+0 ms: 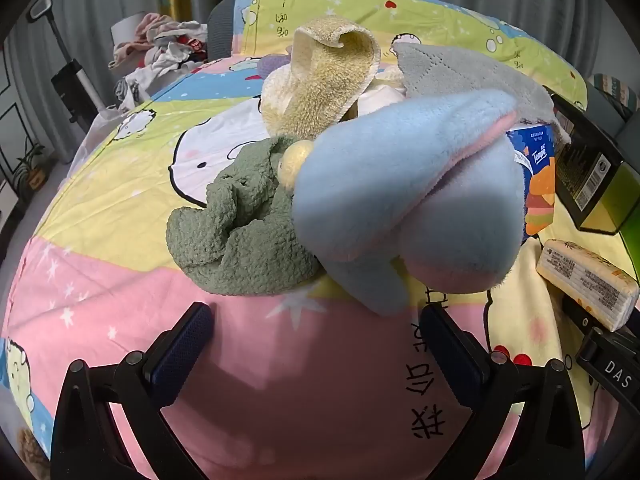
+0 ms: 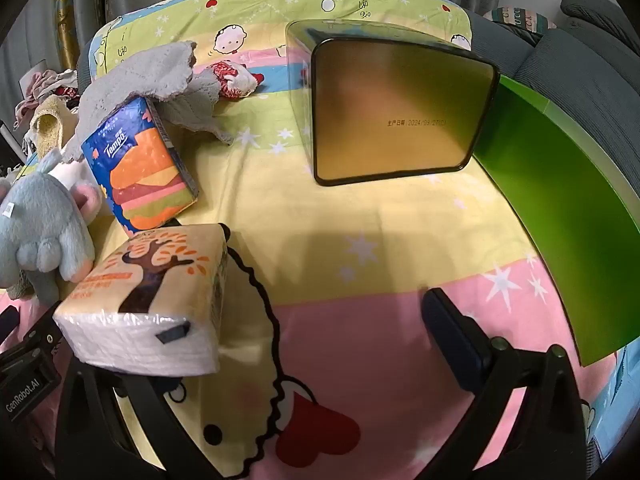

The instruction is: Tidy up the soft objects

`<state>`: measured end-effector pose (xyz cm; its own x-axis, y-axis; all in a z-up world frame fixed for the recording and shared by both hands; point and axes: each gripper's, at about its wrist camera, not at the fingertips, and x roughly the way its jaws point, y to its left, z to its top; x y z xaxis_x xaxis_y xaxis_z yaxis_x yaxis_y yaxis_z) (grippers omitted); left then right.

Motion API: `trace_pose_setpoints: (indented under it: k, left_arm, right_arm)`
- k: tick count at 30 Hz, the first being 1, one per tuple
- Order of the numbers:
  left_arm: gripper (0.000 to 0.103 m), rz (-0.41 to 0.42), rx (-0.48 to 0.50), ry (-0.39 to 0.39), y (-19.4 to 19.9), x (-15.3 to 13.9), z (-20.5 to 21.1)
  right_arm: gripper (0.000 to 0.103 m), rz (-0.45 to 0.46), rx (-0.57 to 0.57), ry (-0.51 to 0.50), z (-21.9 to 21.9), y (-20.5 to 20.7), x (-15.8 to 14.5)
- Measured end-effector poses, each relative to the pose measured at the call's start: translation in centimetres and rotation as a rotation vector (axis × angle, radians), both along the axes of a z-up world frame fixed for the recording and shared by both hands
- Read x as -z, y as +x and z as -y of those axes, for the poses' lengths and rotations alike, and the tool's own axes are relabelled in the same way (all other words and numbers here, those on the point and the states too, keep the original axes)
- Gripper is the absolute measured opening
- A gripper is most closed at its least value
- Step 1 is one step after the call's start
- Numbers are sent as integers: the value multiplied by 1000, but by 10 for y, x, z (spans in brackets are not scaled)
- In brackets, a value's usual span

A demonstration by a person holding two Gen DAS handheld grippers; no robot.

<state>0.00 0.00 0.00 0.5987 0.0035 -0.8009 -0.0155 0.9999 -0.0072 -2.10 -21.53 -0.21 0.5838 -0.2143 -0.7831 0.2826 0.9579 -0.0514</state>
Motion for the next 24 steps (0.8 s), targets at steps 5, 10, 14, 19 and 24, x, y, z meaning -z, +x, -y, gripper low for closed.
trace_pose_setpoints:
  k: [5, 10, 14, 19, 24]
  left_arm:
    - [103, 0, -2, -2, 0, 0, 0]
    - [103, 0, 0, -2, 0, 0, 0]
    - [103, 1, 1, -5, 0, 0, 0]
    - [103, 0, 0, -2, 0, 0, 0]
    - [103, -2, 0, -8, 0, 0, -1]
  right_arm:
    - [102, 0, 0, 0, 0, 0, 0]
    - [102, 1, 0, 1, 0, 0, 0]
    - [102, 1, 0, 1, 0, 0, 0]
    - [102, 0, 0, 0, 0, 0, 0]
    - [102, 0, 0, 1, 0, 0, 0]
